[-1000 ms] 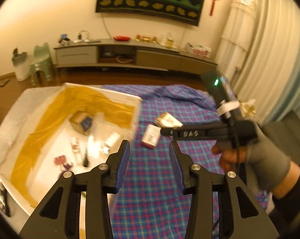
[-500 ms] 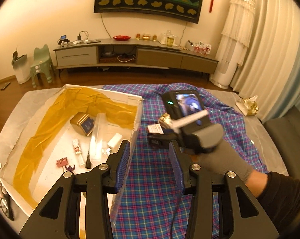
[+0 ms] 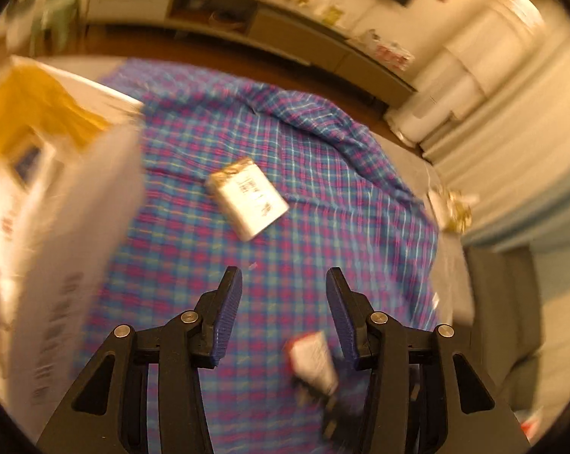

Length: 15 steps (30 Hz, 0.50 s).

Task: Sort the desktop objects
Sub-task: 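Grasp the white staple box with the right tool while the left tool grasps the cream box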

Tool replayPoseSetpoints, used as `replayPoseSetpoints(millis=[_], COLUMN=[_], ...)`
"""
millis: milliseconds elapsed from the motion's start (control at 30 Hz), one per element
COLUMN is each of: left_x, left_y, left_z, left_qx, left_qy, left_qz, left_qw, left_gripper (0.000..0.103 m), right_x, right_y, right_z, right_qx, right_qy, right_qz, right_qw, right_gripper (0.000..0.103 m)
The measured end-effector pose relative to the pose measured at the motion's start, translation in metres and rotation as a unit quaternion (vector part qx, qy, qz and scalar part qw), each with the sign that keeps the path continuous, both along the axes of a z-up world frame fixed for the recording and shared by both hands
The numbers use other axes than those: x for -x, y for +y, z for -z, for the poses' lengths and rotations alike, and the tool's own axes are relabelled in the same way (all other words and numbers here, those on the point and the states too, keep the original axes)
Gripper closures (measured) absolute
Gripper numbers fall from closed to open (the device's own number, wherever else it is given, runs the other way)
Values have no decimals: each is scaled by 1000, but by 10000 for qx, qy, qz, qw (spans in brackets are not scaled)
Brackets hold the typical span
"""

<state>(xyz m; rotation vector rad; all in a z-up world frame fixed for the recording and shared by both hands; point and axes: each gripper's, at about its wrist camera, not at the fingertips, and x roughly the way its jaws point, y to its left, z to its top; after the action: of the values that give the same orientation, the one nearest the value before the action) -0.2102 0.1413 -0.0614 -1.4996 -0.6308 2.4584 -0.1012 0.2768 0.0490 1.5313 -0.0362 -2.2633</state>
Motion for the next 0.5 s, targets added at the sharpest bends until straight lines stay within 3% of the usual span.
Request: replayPoseSetpoints(millis=[233, 433, 500], left_x=[70, 100, 103], left_y=[15, 16, 17], left_z=[51, 78, 76], left_qx=[323, 388, 578], left_qy=[-688, -1002, -787], left_qz=[-701, -914, -1001], left_qw=[9946, 9900, 9902], left_gripper=[49, 40, 38], right_x=[0, 1, 3], right_y=[2, -1, -1], right_z=[-10, 1, 1], right_qx=[60, -34, -39], right_qy=[206, 127, 150], right_qz=[-307, -493, -512], right_qw=[9993, 9987, 9986], right_gripper=[62, 62, 62])
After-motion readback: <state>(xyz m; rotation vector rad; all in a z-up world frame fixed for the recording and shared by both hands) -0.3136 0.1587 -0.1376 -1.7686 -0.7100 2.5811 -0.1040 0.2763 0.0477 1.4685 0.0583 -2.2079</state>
